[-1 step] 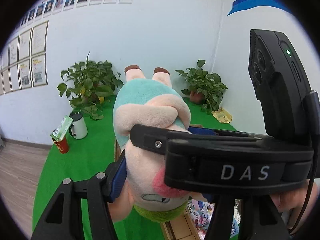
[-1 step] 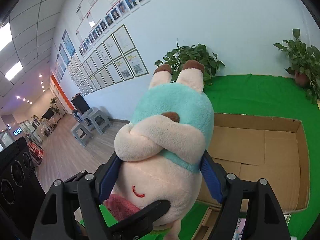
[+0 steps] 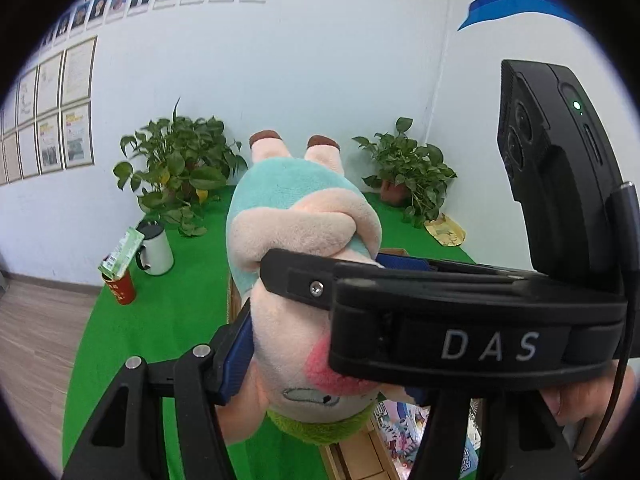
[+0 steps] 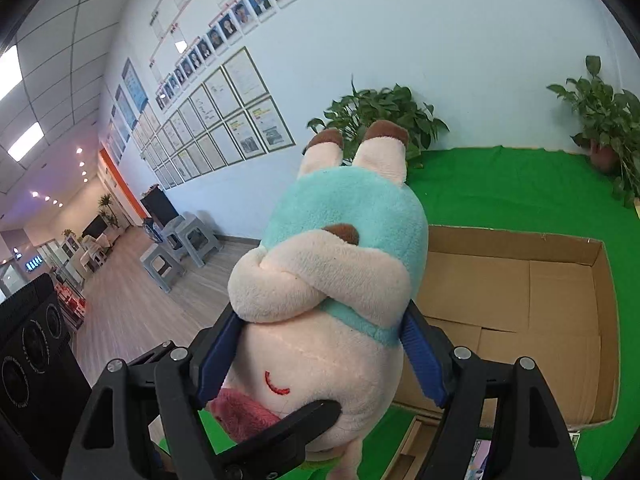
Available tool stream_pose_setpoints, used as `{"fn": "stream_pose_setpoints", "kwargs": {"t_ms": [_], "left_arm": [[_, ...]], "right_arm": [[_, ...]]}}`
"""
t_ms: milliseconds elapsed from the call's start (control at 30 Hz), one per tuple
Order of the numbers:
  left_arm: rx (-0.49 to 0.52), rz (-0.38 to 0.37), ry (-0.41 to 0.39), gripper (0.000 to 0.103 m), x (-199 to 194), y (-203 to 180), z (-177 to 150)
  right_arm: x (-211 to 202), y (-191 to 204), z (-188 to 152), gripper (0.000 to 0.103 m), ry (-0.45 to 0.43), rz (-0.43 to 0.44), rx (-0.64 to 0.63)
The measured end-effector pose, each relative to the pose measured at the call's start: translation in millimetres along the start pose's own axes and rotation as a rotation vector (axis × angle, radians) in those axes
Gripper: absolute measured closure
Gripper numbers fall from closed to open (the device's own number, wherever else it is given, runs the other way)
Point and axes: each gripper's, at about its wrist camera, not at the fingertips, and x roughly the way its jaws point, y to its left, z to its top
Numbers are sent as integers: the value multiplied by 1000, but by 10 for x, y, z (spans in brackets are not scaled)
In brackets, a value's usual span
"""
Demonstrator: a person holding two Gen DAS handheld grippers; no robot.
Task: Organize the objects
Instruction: 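Grasp the pig with the right gripper while the left gripper holds it, then carry the pig over the large cardboard box and release it inside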
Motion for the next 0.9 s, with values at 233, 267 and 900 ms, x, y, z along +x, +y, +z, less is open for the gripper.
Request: {"fn": "stream_pose_setpoints", "kwargs": {"t_ms": [233,267,900], "left_arm": [[-33,2,85,42,438,101,-99],[-37,6,104,42,516,109,-131],[-164,8,272,42,1416,511,-793]], "right_arm": [[710,-522,148,28,78,-6,83],[825,-612,117,28,93,-3,91],[2794,-1554,-672,28,212,-1,217]]}}
